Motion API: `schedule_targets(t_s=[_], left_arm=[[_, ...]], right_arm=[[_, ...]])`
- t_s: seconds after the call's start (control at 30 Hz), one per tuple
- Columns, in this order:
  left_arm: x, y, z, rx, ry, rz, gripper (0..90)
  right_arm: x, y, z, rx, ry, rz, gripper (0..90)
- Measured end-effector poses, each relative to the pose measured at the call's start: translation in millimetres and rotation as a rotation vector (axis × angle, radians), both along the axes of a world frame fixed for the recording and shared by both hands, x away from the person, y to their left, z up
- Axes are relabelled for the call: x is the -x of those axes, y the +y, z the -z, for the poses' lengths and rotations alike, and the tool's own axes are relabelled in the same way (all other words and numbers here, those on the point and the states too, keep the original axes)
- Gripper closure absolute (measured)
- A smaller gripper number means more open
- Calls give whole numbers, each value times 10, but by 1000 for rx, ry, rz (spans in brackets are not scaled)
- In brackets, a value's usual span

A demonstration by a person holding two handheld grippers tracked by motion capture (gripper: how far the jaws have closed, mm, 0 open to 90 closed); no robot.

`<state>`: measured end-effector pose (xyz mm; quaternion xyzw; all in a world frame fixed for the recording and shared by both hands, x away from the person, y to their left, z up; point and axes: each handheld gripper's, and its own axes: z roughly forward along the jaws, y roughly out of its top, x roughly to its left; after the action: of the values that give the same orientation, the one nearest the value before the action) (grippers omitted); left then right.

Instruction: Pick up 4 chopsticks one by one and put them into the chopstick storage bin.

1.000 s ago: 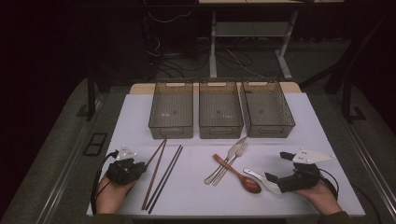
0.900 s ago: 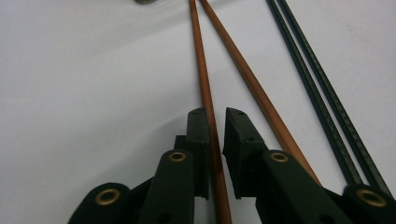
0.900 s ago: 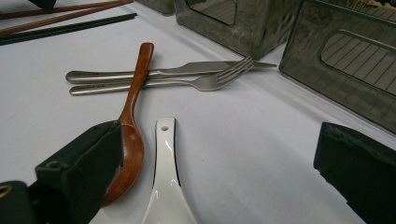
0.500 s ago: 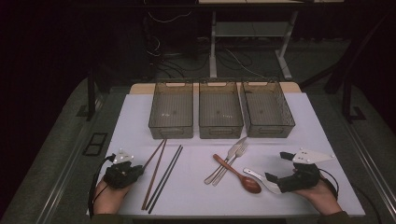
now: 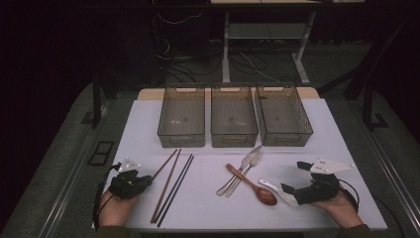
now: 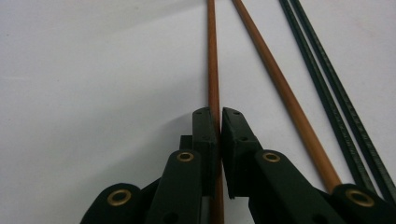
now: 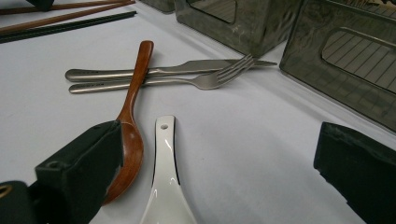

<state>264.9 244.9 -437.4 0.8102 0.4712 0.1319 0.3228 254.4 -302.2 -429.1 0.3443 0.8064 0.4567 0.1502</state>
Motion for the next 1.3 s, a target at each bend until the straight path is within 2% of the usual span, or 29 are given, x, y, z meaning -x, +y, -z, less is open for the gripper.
schedule_targets(t_s=[0.3,0.43,0.93,1.03,1.27,1.3], left_arm=[[8,1,-56,-10,-16,7,838],[16,2,-90,-3,-22,19,838],[70,-47,-235,24,-53,120,838],[65,-66,-267,47,-59,139,838],[40,-136,-302,61,-63,182,838],[26,-161,-322,81,-70,189,838]], right_arm=[[-1,1,4,1,3,0,14],[-2,0,11,6,6,-1,13],[-23,7,1,-34,12,-13,14],[-40,2,1,-46,18,-10,13],[-64,-7,2,-67,25,-16,13],[-52,0,5,-67,33,-16,13]])
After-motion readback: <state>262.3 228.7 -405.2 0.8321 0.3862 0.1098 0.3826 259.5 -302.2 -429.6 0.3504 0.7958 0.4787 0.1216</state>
